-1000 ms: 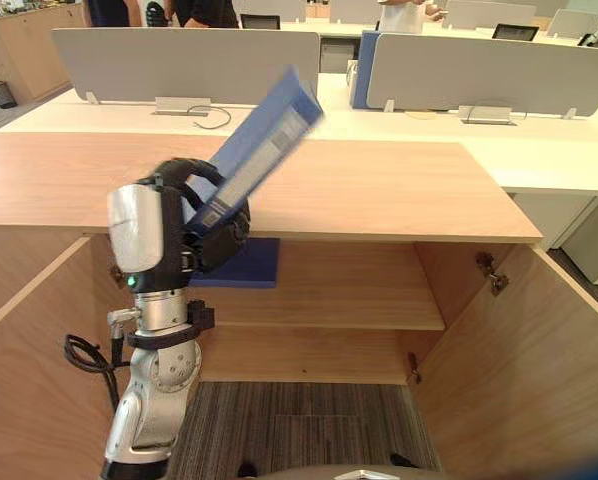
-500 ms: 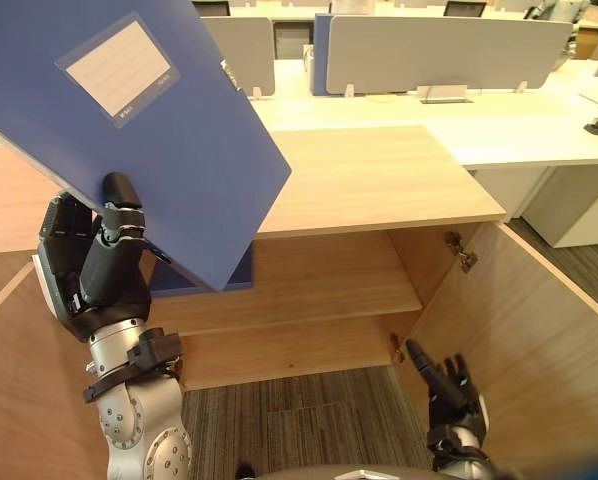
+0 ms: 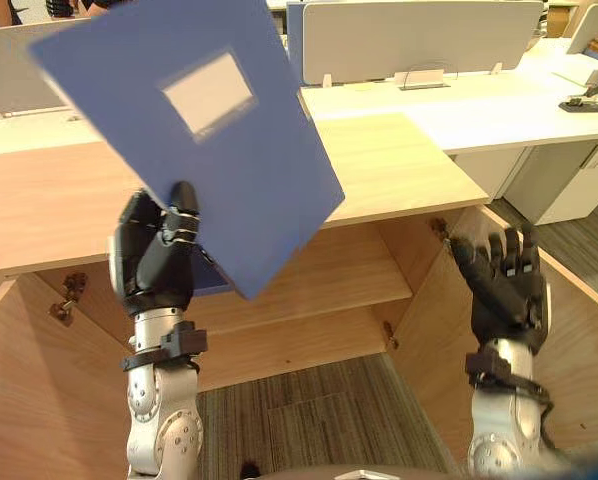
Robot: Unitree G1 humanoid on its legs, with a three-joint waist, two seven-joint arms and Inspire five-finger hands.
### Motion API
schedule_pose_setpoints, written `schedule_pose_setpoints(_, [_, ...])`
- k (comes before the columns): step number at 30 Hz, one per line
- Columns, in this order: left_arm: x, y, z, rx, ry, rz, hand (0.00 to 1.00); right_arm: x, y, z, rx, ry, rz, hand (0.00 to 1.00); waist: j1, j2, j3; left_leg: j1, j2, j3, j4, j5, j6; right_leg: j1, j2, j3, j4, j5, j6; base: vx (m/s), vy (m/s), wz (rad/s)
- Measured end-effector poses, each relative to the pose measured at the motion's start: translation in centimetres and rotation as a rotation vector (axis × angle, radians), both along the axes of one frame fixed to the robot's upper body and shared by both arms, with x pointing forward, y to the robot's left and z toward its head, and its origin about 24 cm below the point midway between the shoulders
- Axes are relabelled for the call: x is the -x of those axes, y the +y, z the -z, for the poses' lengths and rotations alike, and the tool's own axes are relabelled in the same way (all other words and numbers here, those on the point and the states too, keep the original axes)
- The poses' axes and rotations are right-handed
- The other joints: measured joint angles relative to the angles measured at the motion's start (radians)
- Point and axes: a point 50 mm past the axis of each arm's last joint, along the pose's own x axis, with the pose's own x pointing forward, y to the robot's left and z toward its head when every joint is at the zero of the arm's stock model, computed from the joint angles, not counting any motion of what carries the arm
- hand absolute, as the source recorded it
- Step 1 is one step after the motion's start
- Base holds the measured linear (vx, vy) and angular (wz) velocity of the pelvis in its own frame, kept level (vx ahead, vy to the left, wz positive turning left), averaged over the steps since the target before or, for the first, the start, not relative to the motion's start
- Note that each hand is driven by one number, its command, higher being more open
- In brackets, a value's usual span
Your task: Walk over to the cabinet, pick up the folder, carry it to the office cabinet, place the folder inside the office cabinet, then close the office cabinet door
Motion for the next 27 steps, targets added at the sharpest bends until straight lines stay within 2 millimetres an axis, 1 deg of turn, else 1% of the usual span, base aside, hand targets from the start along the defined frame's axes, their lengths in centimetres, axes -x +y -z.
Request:
schedule_pose_setpoints(1, [-0.3, -0.2, 0.3, -0.020, 0.012, 0.029, 0.00, -0.6, 0.1, -0.9, 0.027, -0.045, -0.028, 1.00, 0.000, 0.003, -0.002, 0.000, 0.000, -0.001, 0.000, 0.002, 0.002, 0.000, 0.000, 0.000, -0.001, 0.001, 0.000, -0.05, 0.007, 0.00])
schedule_pose_setpoints(4, [-0.9, -0.6, 0.5, -0.061, 0.017, 0.087, 0.00, -1.5, 0.2, -2.2, 0.073, -0.104, -0.065, 1.00, 0.002, 0.007, -0.004, -0.001, -0.001, -0.003, 0.000, 0.008, 0.009, 0.000, 0.000, -0.001, -0.001, 0.002, 0.000, -0.01, 0.002, 0.00])
schedule_pose_setpoints(6, [-1.8, -0.9, 0.3, -0.100, 0.000, 0.139, 0.00, -2.4, 0.1, -3.3, 0.129, -0.143, -0.104, 1.00, 0.003, 0.008, -0.005, -0.001, -0.002, -0.004, 0.000, 0.010, 0.009, 0.000, 0.000, -0.001, 0.000, 0.004, 0.000, 0.00, 0.000, 0.00])
schedule_pose_setpoints(7, [-2.0, -1.1, 0.2, -0.112, -0.004, 0.154, 0.00, -2.8, 0.0, -3.5, 0.150, -0.149, -0.115, 1.00, 0.003, 0.008, -0.005, -0.001, -0.002, -0.004, 0.000, 0.011, 0.010, 0.000, 0.000, -0.001, 0.000, 0.004, 0.001, 0.00, 0.000, 0.00])
schedule_pose_setpoints(9, [-2.8, -1.7, -0.3, -0.167, -0.026, 0.218, 0.00, -4.4, -0.2, -4.4, 0.214, -0.165, -0.163, 1.00, 0.002, 0.008, -0.005, -0.001, -0.003, -0.006, 0.000, 0.015, 0.012, 0.000, -0.001, -0.001, 0.000, 0.007, 0.002, -0.02, 0.005, 0.00])
schedule_pose_setpoints(12, [-3.2, -2.6, -0.7, -0.235, -0.056, 0.314, 0.00, -6.0, -0.3, -5.1, 0.248, -0.169, -0.217, 1.00, 0.002, 0.010, -0.006, -0.002, -0.003, -0.009, 0.000, 0.020, 0.014, 0.000, -0.001, -0.002, 0.002, 0.008, 0.003, -0.02, 0.004, 0.02])
schedule_pose_setpoints(15, [-3.4, -3.6, -0.9, -0.280, -0.076, 0.402, 0.00, -7.0, -0.2, -5.5, 0.283, -0.164, -0.272, 1.00, 0.003, 0.013, -0.008, -0.005, -0.004, -0.014, 0.000, 0.024, 0.016, 0.000, -0.001, -0.005, 0.003, 0.009, 0.004, -0.02, 0.003, 0.03])
schedule_pose_setpoints(19, [-3.7, -4.7, -1.3, -0.322, -0.105, 0.492, 0.00, -8.2, -0.1, -5.4, 0.317, -0.132, -0.320, 1.00, 0.002, 0.016, -0.010, -0.014, -0.004, -0.025, -0.005, 0.032, 0.016, -0.003, -0.001, -0.015, 0.002, 0.013, 0.004, -0.05, 0.002, 0.08])
schedule_pose_setpoints(21, [-3.8, -4.7, -1.6, -0.307, -0.113, 0.505, 0.00, -8.9, -0.2, -5.2, 0.312, -0.107, -0.340, 1.00, 0.002, 0.018, -0.011, -0.016, -0.004, -0.026, -0.005, 0.035, 0.016, -0.004, -0.001, -0.016, 0.002, 0.016, 0.005, -0.05, 0.006, 0.02])
schedule_pose_setpoints(27, [-4.1, -3.8, -1.4, -0.301, -0.086, 0.514, 0.00, -10.1, 0.4, -5.4, 0.368, -0.078, -0.403, 1.00, 0.002, 0.019, -0.012, -0.026, -0.003, -0.026, -0.005, 0.045, 0.021, -0.014, -0.001, -0.015, -0.001, 0.028, 0.006, -0.06, 0.013, 0.00])
